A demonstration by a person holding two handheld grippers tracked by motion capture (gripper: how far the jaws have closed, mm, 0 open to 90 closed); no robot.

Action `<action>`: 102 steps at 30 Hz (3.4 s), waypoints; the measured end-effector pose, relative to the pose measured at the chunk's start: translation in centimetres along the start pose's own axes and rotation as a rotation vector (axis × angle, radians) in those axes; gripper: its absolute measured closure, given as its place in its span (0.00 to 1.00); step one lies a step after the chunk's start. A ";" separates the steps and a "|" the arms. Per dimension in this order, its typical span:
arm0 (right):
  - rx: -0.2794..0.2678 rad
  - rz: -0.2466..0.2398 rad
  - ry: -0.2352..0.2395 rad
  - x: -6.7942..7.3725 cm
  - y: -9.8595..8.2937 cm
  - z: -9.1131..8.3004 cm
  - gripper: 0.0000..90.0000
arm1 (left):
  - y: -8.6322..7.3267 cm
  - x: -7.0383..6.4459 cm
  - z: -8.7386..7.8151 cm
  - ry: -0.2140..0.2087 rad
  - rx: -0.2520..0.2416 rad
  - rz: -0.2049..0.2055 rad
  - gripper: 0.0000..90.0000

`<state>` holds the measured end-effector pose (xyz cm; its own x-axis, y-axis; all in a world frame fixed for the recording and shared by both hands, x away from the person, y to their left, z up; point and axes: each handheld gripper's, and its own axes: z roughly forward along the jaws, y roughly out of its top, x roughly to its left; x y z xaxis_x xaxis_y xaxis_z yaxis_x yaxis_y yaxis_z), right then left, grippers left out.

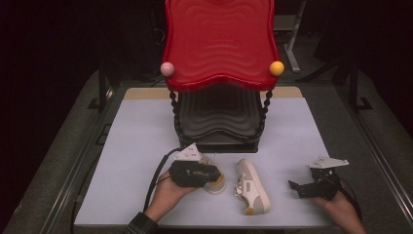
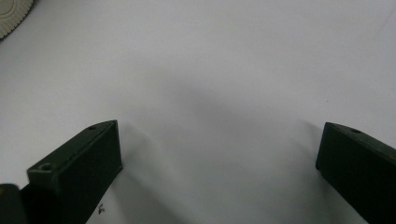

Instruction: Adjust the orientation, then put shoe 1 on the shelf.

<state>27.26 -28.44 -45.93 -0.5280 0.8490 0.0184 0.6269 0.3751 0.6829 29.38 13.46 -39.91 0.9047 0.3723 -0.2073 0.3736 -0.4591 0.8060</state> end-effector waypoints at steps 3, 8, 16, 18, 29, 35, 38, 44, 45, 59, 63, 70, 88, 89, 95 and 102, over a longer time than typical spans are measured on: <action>0.000 0.000 0.001 0.0 0.0 0.0 0.00 | -0.2 -0.2 0.4 -0.006 0.013 0.000 0.71; 0.000 0.001 0.000 0.0 0.0 0.0 0.00 | -0.4 -0.8 1.5 -0.003 0.058 0.033 0.70; 0.000 0.001 0.001 0.0 0.0 0.0 0.00 | -0.8 -0.9 1.8 0.018 0.100 0.049 0.75; 0.000 0.001 0.000 0.0 0.0 0.0 0.00 | -0.9 -0.9 1.8 0.014 0.100 0.047 0.77; 0.001 0.001 0.001 0.0 0.0 0.0 0.00 | -0.7 -1.4 1.4 -0.005 0.141 0.101 0.86; 0.001 0.001 0.002 0.0 0.0 0.0 0.00 | -0.4 -1.9 0.9 -0.034 0.141 0.118 0.86; 0.001 0.002 0.002 0.0 0.0 0.0 0.00 | 0.1 -2.2 0.4 -0.050 0.135 0.136 0.86; 0.001 0.002 0.001 0.0 0.0 0.0 0.00 | 1.2 -2.9 -0.4 -0.070 0.119 0.157 0.86; 0.001 0.002 0.001 0.0 0.0 0.0 0.00 | 1.4 -3.1 -0.5 -0.075 0.117 0.164 0.86; 0.001 0.002 0.001 0.0 0.0 0.0 0.00 | 5.3 -4.7 -1.2 -0.092 0.066 0.238 0.86; 0.001 0.002 0.001 0.0 0.0 0.0 0.00 | 6.4 -4.5 -1.3 -0.090 0.066 0.263 0.86; 0.001 0.002 0.002 0.0 0.0 0.0 0.00 | 8.2 -3.7 -1.4 -0.085 0.050 0.305 0.86; -0.001 0.001 0.003 0.0 0.0 0.0 0.00 | 12.3 0.9 -1.6 -0.031 0.055 0.423 0.86; 0.000 0.002 0.003 0.0 0.0 0.0 0.00 | 12.5 1.4 -1.5 -0.029 0.054 0.428 0.86; -0.002 0.002 0.002 0.0 0.0 0.0 0.00 | 13.3 3.6 -1.1 0.005 0.078 0.441 0.86; -0.002 0.003 0.002 0.0 0.0 0.0 0.00 | 13.3 5.1 -0.3 0.034 0.091 0.454 0.86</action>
<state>27.27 -28.45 -45.92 -0.5276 0.8492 0.0217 0.6273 0.3723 0.6841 38.92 9.55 -30.06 0.9741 0.1428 0.1753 -0.0411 -0.6504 0.7585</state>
